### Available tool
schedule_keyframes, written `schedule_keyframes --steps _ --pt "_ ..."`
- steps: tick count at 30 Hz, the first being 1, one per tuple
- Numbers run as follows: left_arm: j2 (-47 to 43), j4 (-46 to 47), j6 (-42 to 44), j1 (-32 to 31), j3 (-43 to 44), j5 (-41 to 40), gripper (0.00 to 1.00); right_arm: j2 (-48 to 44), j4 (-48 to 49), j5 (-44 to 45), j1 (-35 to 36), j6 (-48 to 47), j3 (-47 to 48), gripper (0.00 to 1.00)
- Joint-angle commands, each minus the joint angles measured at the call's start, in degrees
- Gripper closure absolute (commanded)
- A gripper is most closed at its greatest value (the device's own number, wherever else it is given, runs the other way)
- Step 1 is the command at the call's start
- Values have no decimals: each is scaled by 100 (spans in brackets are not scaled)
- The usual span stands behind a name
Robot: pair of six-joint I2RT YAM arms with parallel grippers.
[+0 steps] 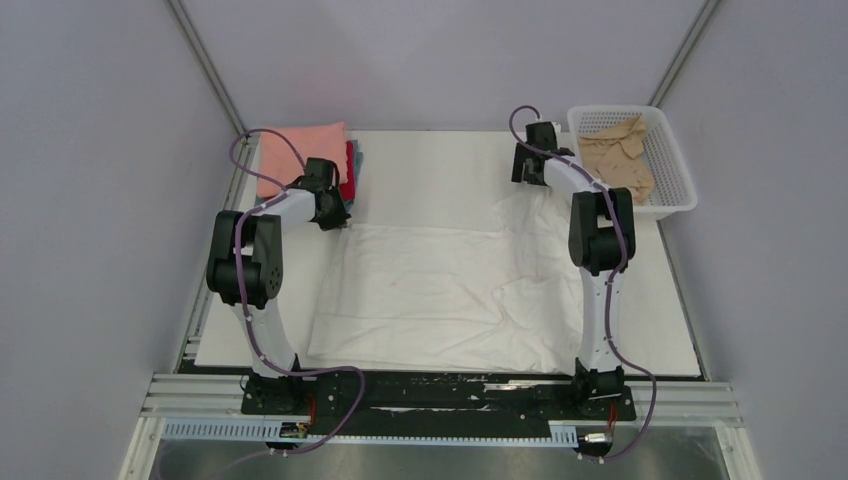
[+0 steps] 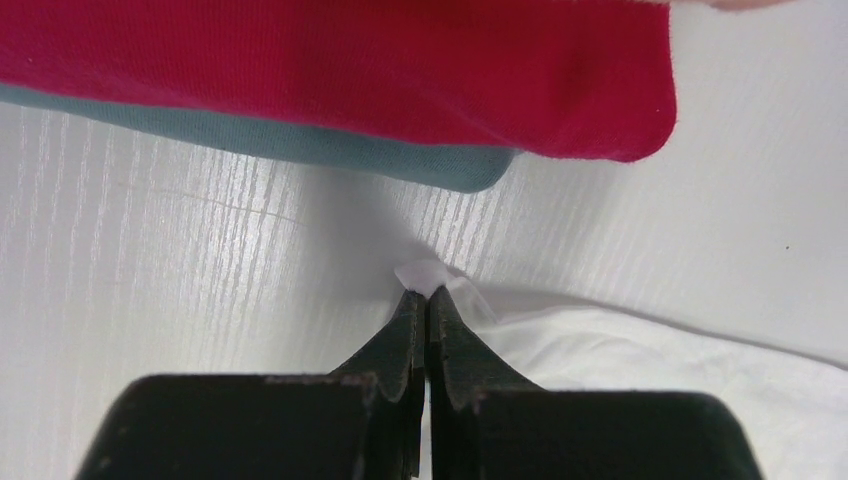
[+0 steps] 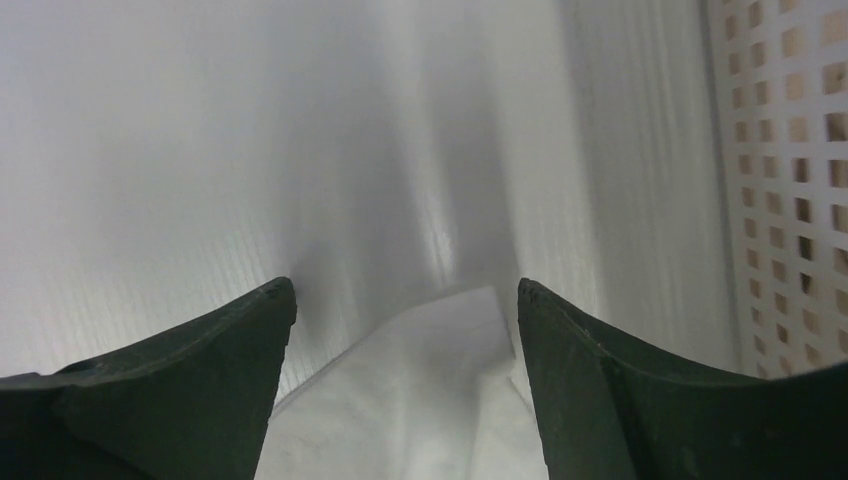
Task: Fold and stack the t-shirts
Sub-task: Grab the side of the flattened tshirt furthest away from the robot with both arms, then fold the other side of the tshirt into a rectangle
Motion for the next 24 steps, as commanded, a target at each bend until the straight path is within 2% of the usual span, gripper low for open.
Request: schedule_keyframes --steps 1,5,7,10,13,18,24 --pt "-124 106 39 -58 -23 206 100 84 -99 -185 -13 -277 211 21" --pt "-116 104 30 -54 18 238 100 1 -94 -318 -25 -234 -60 25" --pt "-114 101 30 -54 29 244 100 -25 -96 -384 -21 -230 -150 33" --pt "-125 107 28 -59 66 282 100 -40 -95 -515 -27 -230 -195 51" --pt "-121 107 1 -53 98 307 100 -110 -94 -559 -28 -217 -230 76" --pt "-237 110 -76 -69 128 420 100 -411 -74 -704 -31 -265 -260 97" --pt "-577 191 -122 -227 -79 352 100 -1321 92 -1197 -7 -337 -941 100"
